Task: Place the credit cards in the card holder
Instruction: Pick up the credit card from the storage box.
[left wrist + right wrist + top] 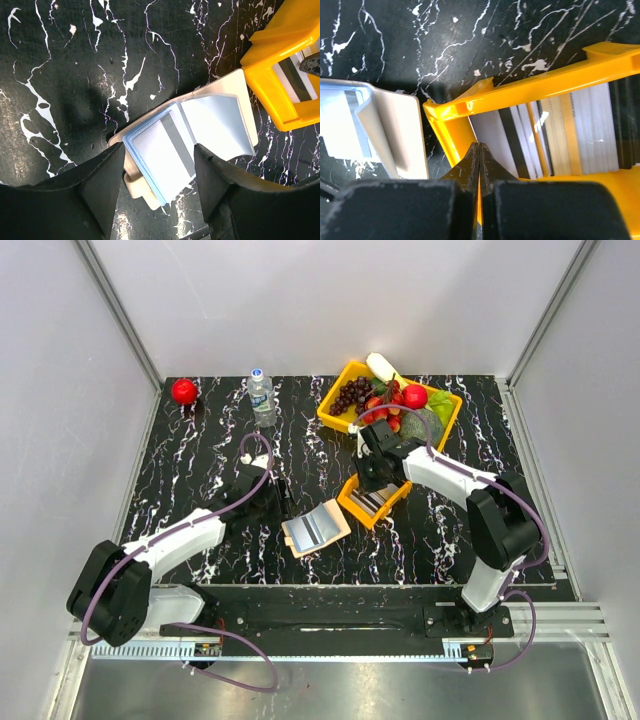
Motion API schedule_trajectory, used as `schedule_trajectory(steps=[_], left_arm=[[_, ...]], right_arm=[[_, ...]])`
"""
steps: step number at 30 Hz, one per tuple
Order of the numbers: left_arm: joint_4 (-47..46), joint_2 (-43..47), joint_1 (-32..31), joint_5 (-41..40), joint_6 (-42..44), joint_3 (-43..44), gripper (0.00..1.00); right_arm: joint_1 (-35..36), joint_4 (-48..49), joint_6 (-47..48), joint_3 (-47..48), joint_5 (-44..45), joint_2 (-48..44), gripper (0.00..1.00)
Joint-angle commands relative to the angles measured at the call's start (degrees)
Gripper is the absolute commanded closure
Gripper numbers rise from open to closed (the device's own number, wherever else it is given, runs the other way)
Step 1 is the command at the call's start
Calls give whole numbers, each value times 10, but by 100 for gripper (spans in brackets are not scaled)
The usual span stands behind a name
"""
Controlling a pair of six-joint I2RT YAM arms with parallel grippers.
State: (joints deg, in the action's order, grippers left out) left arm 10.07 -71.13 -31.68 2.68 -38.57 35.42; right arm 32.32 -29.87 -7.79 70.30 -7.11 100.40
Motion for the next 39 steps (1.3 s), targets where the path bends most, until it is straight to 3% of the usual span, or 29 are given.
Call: schedule_trajectory(steps=[1, 20, 24, 28, 35, 39], left_arm=[[-26, -4, -2, 7, 5, 12, 39], [-26, 5, -1, 7, 2, 5, 39], [-25, 6, -2, 7, 2, 5, 39], [-24, 11, -2, 5, 1, 3, 39], [-22, 17, -2, -3, -4, 1, 39], [-20, 17, -2, -5, -3, 6, 39]], right_arm=[[-1, -23, 1, -5, -55, -14, 100], [-1, -44, 7, -10, -42, 18, 79], [0, -43, 7, -9, -46, 17, 83], [1, -40, -4, -10, -35, -5, 100], [31, -48, -56, 5, 68, -80, 100], [74, -59, -85, 19, 182, -86, 100]])
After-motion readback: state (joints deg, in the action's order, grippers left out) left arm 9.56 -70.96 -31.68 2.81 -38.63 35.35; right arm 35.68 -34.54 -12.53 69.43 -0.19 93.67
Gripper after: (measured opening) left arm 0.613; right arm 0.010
